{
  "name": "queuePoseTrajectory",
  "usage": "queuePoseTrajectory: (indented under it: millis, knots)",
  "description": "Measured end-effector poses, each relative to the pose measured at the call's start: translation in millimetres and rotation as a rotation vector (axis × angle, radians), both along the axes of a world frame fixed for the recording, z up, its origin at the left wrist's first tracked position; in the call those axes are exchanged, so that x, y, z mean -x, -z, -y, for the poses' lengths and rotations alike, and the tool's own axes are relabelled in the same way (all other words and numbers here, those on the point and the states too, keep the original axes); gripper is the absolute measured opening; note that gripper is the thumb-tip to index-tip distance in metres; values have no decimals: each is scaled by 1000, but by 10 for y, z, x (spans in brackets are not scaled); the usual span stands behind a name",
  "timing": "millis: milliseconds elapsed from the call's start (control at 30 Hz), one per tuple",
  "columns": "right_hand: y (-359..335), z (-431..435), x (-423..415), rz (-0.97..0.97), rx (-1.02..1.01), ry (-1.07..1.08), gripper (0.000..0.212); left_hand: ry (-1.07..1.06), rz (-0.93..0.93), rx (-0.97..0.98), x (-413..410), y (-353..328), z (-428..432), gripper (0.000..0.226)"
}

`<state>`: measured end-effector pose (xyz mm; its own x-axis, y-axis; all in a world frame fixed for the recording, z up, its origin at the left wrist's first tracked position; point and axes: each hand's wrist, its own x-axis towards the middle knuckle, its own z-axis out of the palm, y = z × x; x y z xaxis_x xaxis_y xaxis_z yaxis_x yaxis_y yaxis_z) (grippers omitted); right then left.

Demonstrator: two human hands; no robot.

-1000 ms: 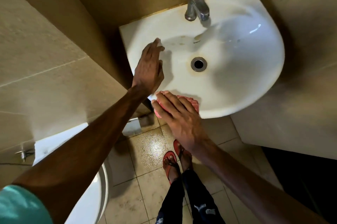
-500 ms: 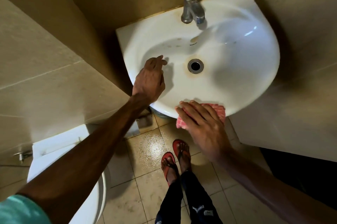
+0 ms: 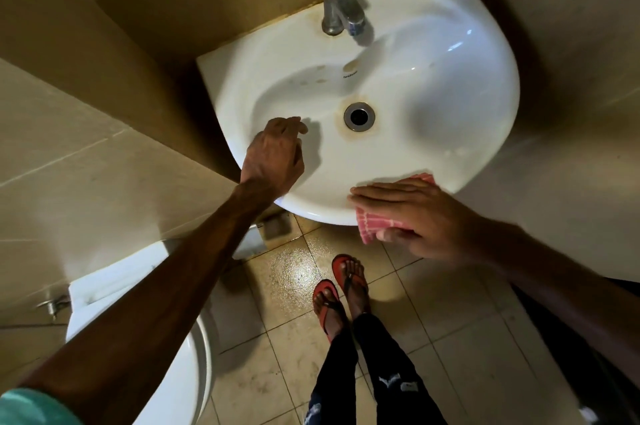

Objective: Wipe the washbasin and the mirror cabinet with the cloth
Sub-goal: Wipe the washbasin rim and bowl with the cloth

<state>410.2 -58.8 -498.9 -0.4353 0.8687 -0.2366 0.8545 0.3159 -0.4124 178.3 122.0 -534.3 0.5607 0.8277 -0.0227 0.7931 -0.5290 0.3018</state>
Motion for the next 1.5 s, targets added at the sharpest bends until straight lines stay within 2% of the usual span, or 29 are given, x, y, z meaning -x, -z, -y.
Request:
queuePoseTrajectory:
  millis: [100,200,300,400,500,633,833,1000,1200,1300,1400,1500]
  knots:
    - [-102,-253,138,61,179,27,73,50,3,9,-22,3,24,29]
    - [-193,-555,252,130,437,-24,59,67,1,18,-16,4,30,27]
    - [-155,-781,347,95,513,-5,55,74,-19,25,-17,16,25,24]
    - [41,-865,444,37,457,118,56,47,-27,31,-19,38,19,21]
    - [172,-771,449,85,375,207,61,23,-39,40,-31,36,22,19]
    - [-11,-656,450,147,506,161,62,30,-100,42,-50,7,28,17]
    - [-72,-681,410,65,593,84,62,66,-119,59,-70,-31,54,20]
    - [445,-970,441,171,453,117,67,62,-109,55,-90,-57,62,23]
    - [782,-1358,308,193,247,293,80,85,-143,68,-91,-89,52,27]
    - [851,-1466,133,265,231,318,88,81,-138,87,-99,-101,66,30]
    - [885,-1308,135,244,274,311,80,82,-140,88,-94,-91,60,31]
    - [598,-969,154,188,350,243,77,79,-141,85,-95,-91,61,30]
